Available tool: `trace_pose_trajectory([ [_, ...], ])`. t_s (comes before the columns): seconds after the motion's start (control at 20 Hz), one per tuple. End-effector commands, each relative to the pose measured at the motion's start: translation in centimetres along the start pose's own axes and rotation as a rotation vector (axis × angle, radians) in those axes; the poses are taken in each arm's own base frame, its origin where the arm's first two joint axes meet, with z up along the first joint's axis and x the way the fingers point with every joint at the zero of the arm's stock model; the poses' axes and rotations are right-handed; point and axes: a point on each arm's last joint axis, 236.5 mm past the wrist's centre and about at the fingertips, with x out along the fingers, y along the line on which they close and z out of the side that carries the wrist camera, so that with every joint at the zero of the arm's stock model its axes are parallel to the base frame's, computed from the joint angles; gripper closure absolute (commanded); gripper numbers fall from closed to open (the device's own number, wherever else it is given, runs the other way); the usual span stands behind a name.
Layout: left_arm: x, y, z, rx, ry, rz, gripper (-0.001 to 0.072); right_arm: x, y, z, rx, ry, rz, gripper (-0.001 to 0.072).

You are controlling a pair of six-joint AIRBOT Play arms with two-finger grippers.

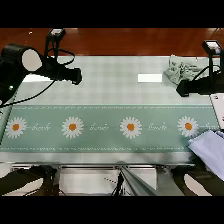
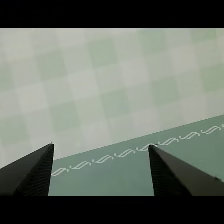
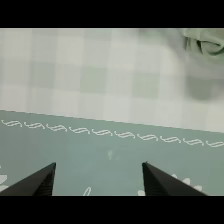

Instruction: Fold the shirts.

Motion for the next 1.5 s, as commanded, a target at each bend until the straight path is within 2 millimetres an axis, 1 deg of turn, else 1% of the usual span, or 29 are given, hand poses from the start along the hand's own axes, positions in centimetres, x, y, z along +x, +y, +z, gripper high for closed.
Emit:
trace_pose_trajectory([
  [0.0,0.0,0.0,0.0,0.000,0.001,0.000,-0.0013,0.0,0.0,0.0,0.000,0.000,0.001,0.0107],
  [0.35,0.0,0.0,0.0,0.000,0.001,0.000,-0.0013,0.0,0.0,0.3,0.000,-0.010,0.001,0.0107],
  [0.55,0.0,0.0,0.0,0.000,0.001,0.000,-0.0013,-0.1,0.0,2.3,0.002,-0.097,0.000,0.0107],
  [0.8,0.0,0.0,0.0,0.000,0.001,0.000,-0.0013,-0.1,0.0,2.5,0.001,-0.103,0.000,0.0108],
  [0.85,0.0,0.0,0.0,0.000,0.001,0.000,-0.0013,-0.2,-0.1,2.8,-0.006,-0.120,-0.006,0.0108],
  [0.9,0.0,0.0,0.0,-0.001,0.001,0.000,-0.0013,-0.3,-0.5,3.9,-0.017,-0.163,-0.024,0.0108],
  [1.0,0.0,0.0,0.0,0.000,0.001,-0.001,-0.0013,-1.1,-1.8,6.9,-0.054,-0.296,-0.087,0.0109],
  [1.05,0.0,0.0,0.0,0.000,0.001,-0.001,-0.0013,-2.0,-2.7,9.1,-0.087,-0.390,-0.133,0.0121],
  [1.15,0.1,0.0,0.0,0.000,0.001,0.000,-0.0013,-4.5,-4.6,13.6,-0.207,-0.588,-0.271,0.0128],
  [1.2,0.1,0.1,0.0,-0.001,0.001,0.001,-0.0013,-5.3,-5.3,15.5,-0.250,-0.668,-0.324,0.0128],
  [1.25,0.1,0.1,0.0,-0.001,0.001,0.002,-0.0013,-5.2,-6.1,16.7,-0.236,-0.716,-0.334,0.0128],
  [1.3,0.1,0.1,0.0,-0.001,0.002,0.002,-0.0013,-4.1,-7.5,16.9,-0.158,-0.722,-0.322,0.0128],
  [1.35,0.1,0.1,-0.1,-0.001,0.004,0.002,-0.0013,-2.3,-9.4,16.6,-0.062,-0.698,-0.316,0.0128],
  [1.45,0.1,0.1,-0.1,-0.001,0.004,0.002,-0.0013,2.2,-13.7,14.8,0.144,-0.618,-0.313,0.0120],
])
